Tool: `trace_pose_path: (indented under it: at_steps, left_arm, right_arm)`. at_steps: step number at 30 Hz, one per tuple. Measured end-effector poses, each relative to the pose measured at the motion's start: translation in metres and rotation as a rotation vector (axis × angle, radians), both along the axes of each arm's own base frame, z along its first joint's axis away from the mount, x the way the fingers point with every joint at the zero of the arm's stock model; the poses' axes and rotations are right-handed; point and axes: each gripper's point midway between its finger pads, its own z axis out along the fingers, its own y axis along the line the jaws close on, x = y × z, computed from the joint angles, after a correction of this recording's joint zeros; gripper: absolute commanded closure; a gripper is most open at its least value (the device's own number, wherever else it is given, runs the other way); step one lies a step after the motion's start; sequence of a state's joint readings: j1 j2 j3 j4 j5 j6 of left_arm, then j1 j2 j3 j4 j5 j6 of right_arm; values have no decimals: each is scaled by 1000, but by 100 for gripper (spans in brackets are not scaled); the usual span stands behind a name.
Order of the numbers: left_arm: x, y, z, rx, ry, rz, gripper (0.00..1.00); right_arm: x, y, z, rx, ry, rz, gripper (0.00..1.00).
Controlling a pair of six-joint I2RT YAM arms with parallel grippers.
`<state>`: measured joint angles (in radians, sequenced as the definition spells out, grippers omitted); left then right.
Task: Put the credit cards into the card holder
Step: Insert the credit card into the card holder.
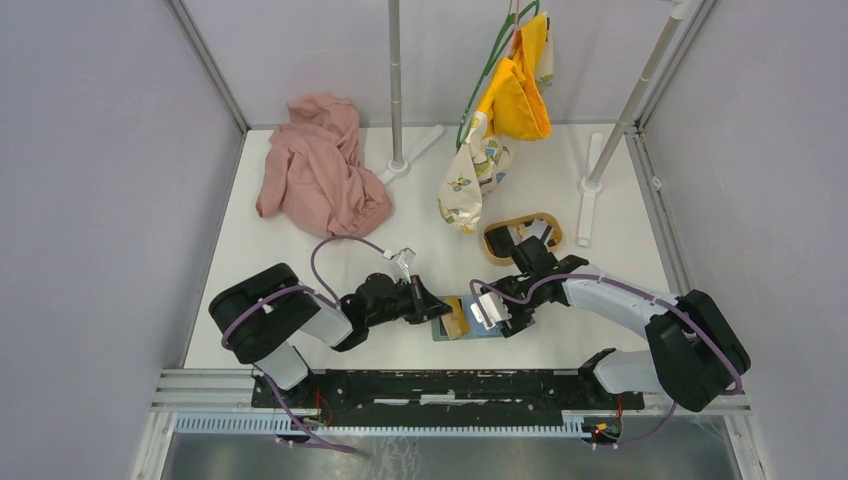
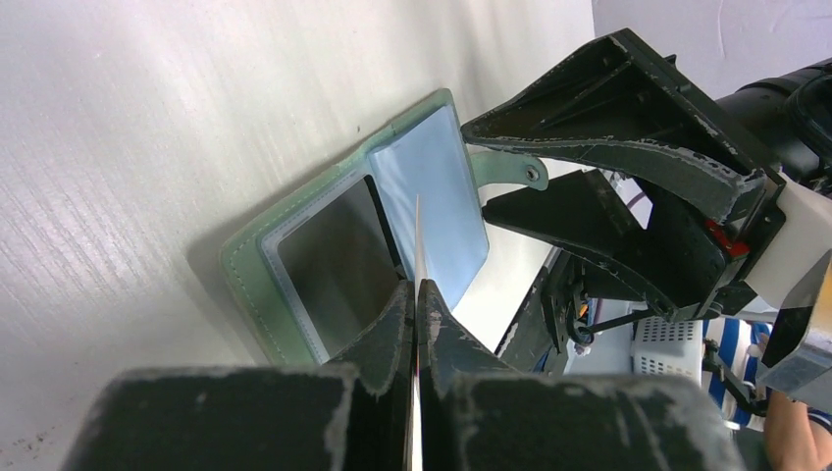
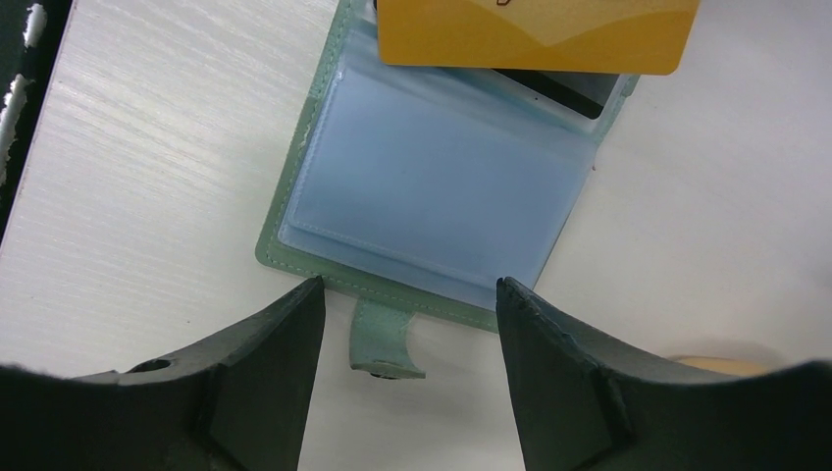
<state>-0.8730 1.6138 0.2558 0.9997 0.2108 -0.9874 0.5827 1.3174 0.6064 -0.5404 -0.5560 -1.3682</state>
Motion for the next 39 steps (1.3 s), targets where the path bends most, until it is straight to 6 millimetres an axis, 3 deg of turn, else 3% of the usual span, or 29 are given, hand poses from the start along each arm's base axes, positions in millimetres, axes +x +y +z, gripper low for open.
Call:
trace_pose_path:
  at_steps: [24,39]
  left_arm:
    - [4,-9,-9,-75,87,40,98]
    - [-4,-19,-18,-44,162,53,98]
  right_arm:
    - [1,3,-1,-10,1,4,31]
    - [2,4,-1,-15,1,4,32]
